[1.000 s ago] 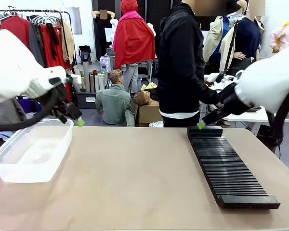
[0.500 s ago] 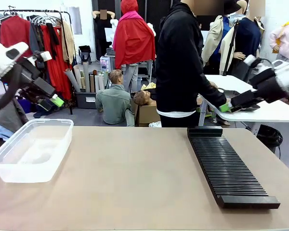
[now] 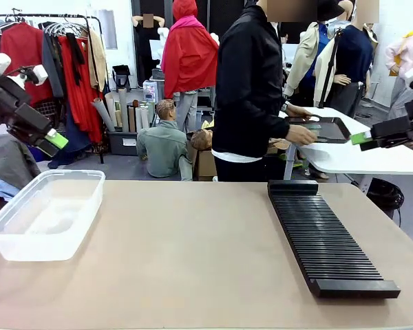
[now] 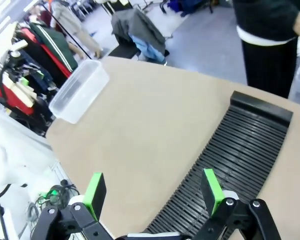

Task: Sort PCBs into racks and boxes based on the side picked up.
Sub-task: Pick up the Blank PCB handed by the Human.

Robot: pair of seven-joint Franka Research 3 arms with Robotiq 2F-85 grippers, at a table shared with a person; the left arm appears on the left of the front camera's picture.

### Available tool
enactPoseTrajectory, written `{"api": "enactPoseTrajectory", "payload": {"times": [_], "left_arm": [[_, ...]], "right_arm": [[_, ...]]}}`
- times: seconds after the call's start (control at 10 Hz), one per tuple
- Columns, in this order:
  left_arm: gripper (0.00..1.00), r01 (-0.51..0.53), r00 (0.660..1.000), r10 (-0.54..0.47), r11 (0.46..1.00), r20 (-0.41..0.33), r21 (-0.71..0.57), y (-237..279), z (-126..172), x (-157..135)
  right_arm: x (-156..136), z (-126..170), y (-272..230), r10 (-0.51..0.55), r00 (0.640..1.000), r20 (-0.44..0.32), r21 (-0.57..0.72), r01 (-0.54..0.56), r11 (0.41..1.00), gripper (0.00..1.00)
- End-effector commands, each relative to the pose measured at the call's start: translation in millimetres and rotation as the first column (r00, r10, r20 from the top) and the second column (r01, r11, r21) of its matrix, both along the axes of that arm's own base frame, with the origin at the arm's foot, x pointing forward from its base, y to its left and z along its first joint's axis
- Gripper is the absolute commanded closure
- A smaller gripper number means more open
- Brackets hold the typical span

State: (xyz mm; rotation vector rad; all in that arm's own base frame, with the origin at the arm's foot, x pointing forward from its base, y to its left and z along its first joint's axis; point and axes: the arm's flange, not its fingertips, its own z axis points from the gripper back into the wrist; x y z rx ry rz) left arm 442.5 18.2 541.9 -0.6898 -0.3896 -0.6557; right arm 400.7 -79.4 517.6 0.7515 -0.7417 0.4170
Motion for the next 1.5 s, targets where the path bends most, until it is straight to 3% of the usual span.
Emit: {"api": "enactPoseTrajectory", "payload": {"times": [0.0,0.4,0.5,0.6,1.4], "left_arm": [[0.00,0.027,0.999,-0.027,0.999,0.023,-0.025,-2.0,2.7,1.5],[0.00,0.010,0.999,-0.008,0.999,0.035,-0.039,-2.4,4.9,1.9],[0.00,0.004,0.999,-0.003,0.999,0.045,-0.037,-2.9,5.0,3.5],[0.00,0.006,1.000,-0.006,1.000,0.013,-0.018,-4.2,3.3,0.5],[0.00,0.006,1.000,-0.006,1.000,0.013,-0.018,-4.2,3.3,0.5]], "right_arm": [[-7.5,-0.9,-6.1,0.008,1.000,0.022,0.032,-0.009,0.999,0.00],[-9.5,-3.5,-11.5,0.023,0.999,0.029,0.058,-0.025,0.998,0.00],[-11.4,1.3,-15.6,-0.014,1.000,-0.012,0.041,0.014,0.999,0.00],[-11.4,1.3,-15.6,-0.014,1.000,-0.012,0.041,0.014,0.999,0.00],[-11.4,1.3,-15.6,-0.014,1.000,-0.012,0.041,0.014,0.999,0.00]]}}
